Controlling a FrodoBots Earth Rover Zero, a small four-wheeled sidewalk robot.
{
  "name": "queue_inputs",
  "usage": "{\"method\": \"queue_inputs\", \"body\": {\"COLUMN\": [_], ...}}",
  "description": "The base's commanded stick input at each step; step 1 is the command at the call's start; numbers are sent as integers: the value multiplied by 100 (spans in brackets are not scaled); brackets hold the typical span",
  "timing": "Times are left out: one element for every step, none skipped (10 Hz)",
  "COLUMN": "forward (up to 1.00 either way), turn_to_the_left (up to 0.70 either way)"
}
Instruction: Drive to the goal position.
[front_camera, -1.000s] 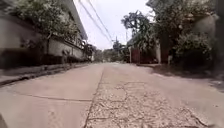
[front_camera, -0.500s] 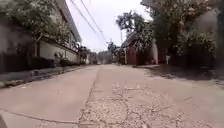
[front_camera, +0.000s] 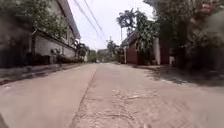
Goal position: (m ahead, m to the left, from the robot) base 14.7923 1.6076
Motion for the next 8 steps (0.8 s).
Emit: {"method": "queue_inputs", "body": {"forward": [100,100,100,100,100,100,100,100], "turn_to_the_left": [3,3,3,3,3,3,3,3]}}
